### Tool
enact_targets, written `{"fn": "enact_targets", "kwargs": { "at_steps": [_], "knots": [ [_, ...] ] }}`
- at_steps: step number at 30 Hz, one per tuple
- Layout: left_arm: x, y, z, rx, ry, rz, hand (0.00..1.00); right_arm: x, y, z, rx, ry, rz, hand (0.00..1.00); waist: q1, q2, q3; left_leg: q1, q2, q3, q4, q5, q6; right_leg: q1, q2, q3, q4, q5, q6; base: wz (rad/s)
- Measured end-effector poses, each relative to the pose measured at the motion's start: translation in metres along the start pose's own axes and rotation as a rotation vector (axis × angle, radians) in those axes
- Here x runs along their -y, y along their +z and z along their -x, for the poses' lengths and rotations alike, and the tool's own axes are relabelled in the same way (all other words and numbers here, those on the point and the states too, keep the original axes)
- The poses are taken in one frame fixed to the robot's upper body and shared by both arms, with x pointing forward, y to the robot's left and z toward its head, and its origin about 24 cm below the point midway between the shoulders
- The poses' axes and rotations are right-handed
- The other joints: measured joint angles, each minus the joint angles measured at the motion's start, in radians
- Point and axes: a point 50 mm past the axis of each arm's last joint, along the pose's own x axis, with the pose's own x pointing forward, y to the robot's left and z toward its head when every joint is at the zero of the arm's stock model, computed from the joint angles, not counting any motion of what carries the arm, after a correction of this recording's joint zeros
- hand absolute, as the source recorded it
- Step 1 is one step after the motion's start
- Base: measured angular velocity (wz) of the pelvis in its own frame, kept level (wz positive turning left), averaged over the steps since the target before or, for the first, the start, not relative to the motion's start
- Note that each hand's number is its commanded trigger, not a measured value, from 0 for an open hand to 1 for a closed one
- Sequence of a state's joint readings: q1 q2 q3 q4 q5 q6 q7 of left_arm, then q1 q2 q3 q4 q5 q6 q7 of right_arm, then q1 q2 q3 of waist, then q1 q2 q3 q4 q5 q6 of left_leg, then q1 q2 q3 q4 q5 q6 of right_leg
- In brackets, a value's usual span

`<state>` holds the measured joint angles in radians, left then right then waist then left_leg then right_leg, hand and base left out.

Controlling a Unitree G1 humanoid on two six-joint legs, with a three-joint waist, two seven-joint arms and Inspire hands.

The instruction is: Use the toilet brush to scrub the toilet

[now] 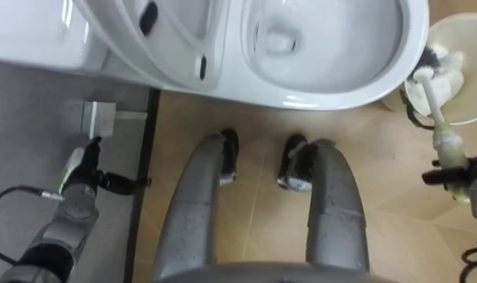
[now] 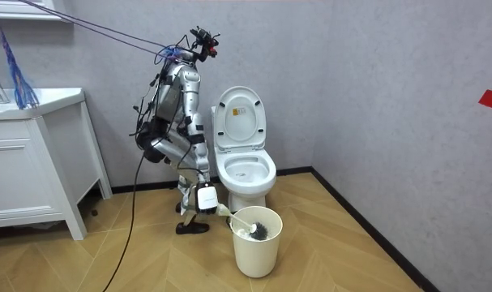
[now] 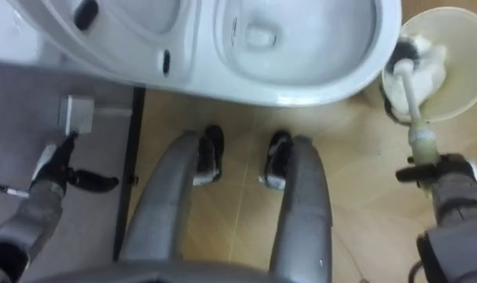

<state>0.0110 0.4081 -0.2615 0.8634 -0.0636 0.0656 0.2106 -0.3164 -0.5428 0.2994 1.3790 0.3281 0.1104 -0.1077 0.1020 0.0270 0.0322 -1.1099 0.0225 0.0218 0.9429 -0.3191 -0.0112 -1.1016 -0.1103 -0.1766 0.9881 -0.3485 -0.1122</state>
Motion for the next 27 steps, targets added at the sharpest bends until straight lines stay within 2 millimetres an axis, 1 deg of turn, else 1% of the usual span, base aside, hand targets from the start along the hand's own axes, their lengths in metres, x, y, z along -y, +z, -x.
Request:
{"fn": "enact_targets", "kwargs": {
  "at_steps": [1,2,4,5,7,10,11,12,13,14,15,16,17,18,19,21,22,23,25,27],
  "knots": [
    [0.000,-0.004,0.000,-0.017,-0.002,0.012,0.00,-0.001,-0.003,0.000,-0.007,0.004,-0.001,1.00,0.002,-0.001,-0.0002,0.012,0.000,0.000,-0.014,0.003,0.001,0.012,0.001,-0.001,-0.014,0.004,0.002,0.00],
    [0.001,-0.010,0.001,-0.044,-0.010,0.020,0.00,-0.004,-0.008,0.000,-0.019,0.011,-0.008,1.00,0.007,-0.002,-0.0003,0.038,-0.001,-0.002,-0.039,0.010,0.002,0.040,0.005,-0.003,-0.043,0.012,0.006,0.00],
    [0.002,-0.017,0.003,-0.067,-0.020,0.024,0.00,-0.013,-0.016,0.001,-0.049,0.031,-0.039,1.00,0.005,-0.002,-0.0006,0.092,-0.003,-0.012,-0.077,0.015,0.003,0.104,0.006,-0.016,-0.089,0.017,0.011,0.06],
    [0.003,-0.018,0.004,-0.071,-0.024,0.025,0.00,-0.015,-0.017,0.001,-0.054,0.035,-0.047,1.00,0.005,-0.003,-0.0008,0.105,-0.004,-0.015,-0.085,0.017,0.004,0.121,0.007,-0.020,-0.099,0.018,0.012,0.08],
    [0.003,-0.018,0.004,-0.066,-0.031,0.036,0.00,-0.021,-0.021,0.002,-0.071,0.055,-0.088,1.00,0.008,-0.010,-0.0010,0.156,-0.004,-0.017,-0.117,0.020,0.005,0.174,0.009,-0.024,-0.135,0.021,0.017,0.06],
    [0.001,-0.018,0.004,-0.058,-0.017,0.084,0.00,-0.035,-0.031,0.004,-0.107,0.092,-0.217,1.00,-0.001,-0.014,-0.0024,0.263,-0.005,-0.029,-0.179,0.027,0.007,0.299,0.013,-0.049,-0.211,0.027,0.028,0.15],
    [0.001,-0.019,0.004,-0.056,-0.015,0.087,0.00,-0.038,-0.033,0.004,-0.116,0.096,-0.236,1.00,0.001,-0.018,-0.0027,0.283,-0.004,-0.029,-0.192,0.028,0.007,0.320,0.014,-0.050,-0.225,0.028,0.029,0.08],
    [0.003,-0.021,0.005,-0.064,-0.010,0.101,0.00,-0.045,-0.039,0.006,-0.140,0.104,-0.260,1.00,0.001,-0.022,-0.0040,0.331,-0.005,-0.029,-0.217,0.030,0.008,0.368,0.016,-0.053,-0.254,0.031,0.033,0.07],
    [0.006,-0.024,0.006,-0.078,-0.009,0.125,0.00,-0.049,-0.048,0.007,-0.169,0.111,-0.299,1.00,0.001,-0.022,-0.0051,0.373,-0.006,-0.034,-0.239,0.031,0.010,0.418,0.018,-0.062,-0.284,0.033,0.037,0.10],
    [0.008,-0.024,0.006,-0.081,-0.007,0.141,0.00,-0.052,-0.055,0.009,-0.187,0.115,-0.323,1.00,-0.002,-0.021,-0.0055,0.396,-0.006,-0.037,-0.251,0.031,0.010,0.444,0.022,-0.064,-0.300,0.035,0.041,0.17],
    [0.009,-0.027,0.007,-0.093,-0.003,0.165,0.00,-0.057,-0.065,0.011,-0.220,0.123,-0.377,1.00,-0.004,-0.023,-0.0069,0.436,-0.006,-0.040,-0.278,0.034,0.011,0.491,0.025,-0.073,-0.334,0.039,0.046,0.14],
    [0.009,-0.030,0.007,-0.105,0.001,0.177,0.00,-0.059,-0.070,0.012,-0.233,0.127,-0.403,1.00,-0.003,-0.025,-0.0080,0.455,-0.007,-0.040,-0.292,0.035,0.012,0.512,0.025,-0.075,-0.350,0.040,0.049,0.15],
    [0.009,-0.036,0.010,-0.123,0.011,0.204,0.00,-0.063,-0.078,0.014,-0.258,0.135,-0.455,1.00,-0.006,-0.029,-0.0119,0.494,-0.010,-0.039,-0.319,0.039,0.013,0.550,0.026,-0.078,-0.374,0.042,0.053,0.14],
    [0.011,-0.042,0.012,-0.141,0.026,0.225,0.00,-0.065,-0.084,0.015,-0.279,0.133,-0.499,1.00,-0.015,-0.028,-0.0153,0.527,-0.013,-0.042,-0.339,0.041,0.014,0.589,0.028,-0.085,-0.402,0.045,0.058,0.13],
    [0.011,-0.045,0.014,-0.152,0.034,0.233,0.00,-0.067,-0.087,0.016,-0.289,0.131,-0.522,1.00,-0.018,-0.026,-0.0158,0.547,-0.013,-0.043,-0.353,0.042,0.014,0.614,0.032,-0.086,-0.419,0.047,0.061,0.11],
    [0.014,-0.060,0.021,-0.185,0.052,0.248,0.00,-0.075,-0.103,0.022,-0.340,0.128,-0.622,1.00,-0.021,-0.025,-0.0197,0.643,-0.011,-0.043,-0.407,0.044,0.016,0.720,0.042,-0.093,-0.494,0.058,0.072,0.10],
    [0.014,-0.063,0.023,-0.192,0.061,0.262,0.00,-0.077,-0.108,0.023,-0.349,0.124,-0.633,1.00,-0.023,-0.026,-0.0217,0.667,-0.013,-0.044,-0.422,0.045,0.017,0.744,0.042,-0.100,-0.510,0.060,0.074,0.12],
    [0.016,-0.069,0.028,-0.203,0.076,0.289,0.00,-0.079,-0.117,0.026,-0.365,0.116,-0.642,1.00,-0.024,-0.028,-0.0257,0.710,-0.019,-0.045,-0.453,0.048,0.019,0.786,0.041,-0.100,-0.537,0.063,0.079,0.09],
    [0.018,-0.081,0.037,-0.225,0.118,0.344,0.00,-0.081,-0.127,0.030,-0.386,0.110,-0.668,1.00,-0.019,-0.032,-0.0286,0.790,-0.025,-0.046,-0.508,0.054,0.020,0.865,0.042,-0.104,-0.592,0.068,0.088,0.07],
    [0.016,-0.085,0.042,-0.224,0.148,0.368,0.00,-0.083,-0.134,0.032,-0.394,0.104,-0.688,1.00,-0.020,-0.037,-0.0309,0.827,-0.028,-0.054,-0.531,0.056,0.020,0.908,0.042,-0.117,-0.619,0.068,0.091,0.17]
  ]
}}
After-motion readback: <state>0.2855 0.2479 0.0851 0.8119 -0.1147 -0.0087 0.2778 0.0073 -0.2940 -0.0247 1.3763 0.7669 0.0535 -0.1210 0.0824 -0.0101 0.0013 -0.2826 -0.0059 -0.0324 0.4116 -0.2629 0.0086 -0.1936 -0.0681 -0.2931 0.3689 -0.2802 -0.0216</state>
